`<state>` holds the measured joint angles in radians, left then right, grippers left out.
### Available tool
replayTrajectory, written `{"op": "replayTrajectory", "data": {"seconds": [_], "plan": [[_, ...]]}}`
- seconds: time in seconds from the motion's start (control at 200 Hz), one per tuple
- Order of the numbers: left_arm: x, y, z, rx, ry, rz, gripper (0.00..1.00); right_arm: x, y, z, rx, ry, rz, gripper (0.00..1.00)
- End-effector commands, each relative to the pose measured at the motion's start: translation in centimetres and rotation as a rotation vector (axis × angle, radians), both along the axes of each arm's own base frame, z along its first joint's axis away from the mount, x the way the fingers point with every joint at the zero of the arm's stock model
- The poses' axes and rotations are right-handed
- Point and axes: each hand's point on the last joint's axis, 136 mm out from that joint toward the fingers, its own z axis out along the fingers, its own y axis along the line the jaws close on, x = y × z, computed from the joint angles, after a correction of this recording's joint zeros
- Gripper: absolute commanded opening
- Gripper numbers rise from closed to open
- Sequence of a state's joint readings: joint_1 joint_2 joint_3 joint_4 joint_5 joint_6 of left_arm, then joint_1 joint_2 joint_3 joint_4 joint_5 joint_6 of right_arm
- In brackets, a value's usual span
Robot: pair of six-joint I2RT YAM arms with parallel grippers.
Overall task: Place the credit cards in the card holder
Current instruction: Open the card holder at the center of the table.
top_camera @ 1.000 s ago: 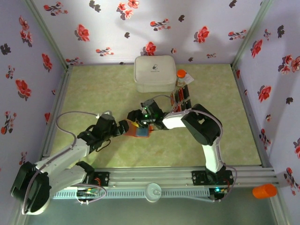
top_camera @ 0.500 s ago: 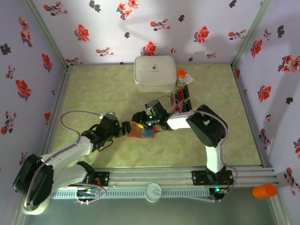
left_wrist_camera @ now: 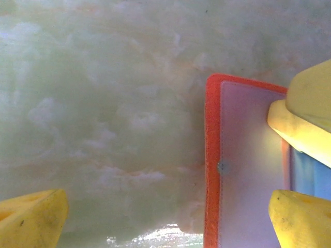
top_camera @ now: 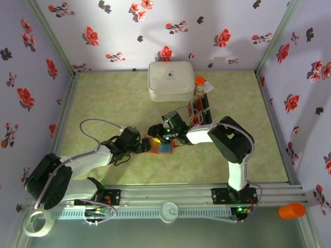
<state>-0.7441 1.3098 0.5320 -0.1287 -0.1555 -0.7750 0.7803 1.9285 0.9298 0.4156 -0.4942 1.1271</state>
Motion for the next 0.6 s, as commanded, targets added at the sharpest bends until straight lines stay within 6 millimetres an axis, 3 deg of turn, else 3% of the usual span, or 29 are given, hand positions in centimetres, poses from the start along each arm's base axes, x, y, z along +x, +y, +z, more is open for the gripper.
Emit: {"op": "replayTrajectory", "data": {"seconds": [0.0,0.155,0.345,0.485,0.595], "plan": [[0.8,0.1,0.3,0.089,-0.040,-0.028,1.00,-0.8,-1.4,-1.6,-0.052,0.052,-0.017,0.50],[0.7,0.4,-0.2,0.181,-0.034,-0.040,1.00,-0.6,-1.2,-0.7,-0.034,0.039,-0.014,0.50],[0.3,0.7,-1.0,0.231,-0.017,-0.044,1.00,1.1,-1.9,3.9,0.020,-0.043,-0.013,0.51],[0.0,0.9,-1.4,0.237,-0.007,-0.040,1.00,1.9,-4.0,6.7,-0.074,-0.127,0.007,0.51],[0.0,0.8,-1.4,0.232,-0.010,-0.040,1.00,2.6,-7.6,7.8,-0.282,-0.216,0.017,0.51]]}}
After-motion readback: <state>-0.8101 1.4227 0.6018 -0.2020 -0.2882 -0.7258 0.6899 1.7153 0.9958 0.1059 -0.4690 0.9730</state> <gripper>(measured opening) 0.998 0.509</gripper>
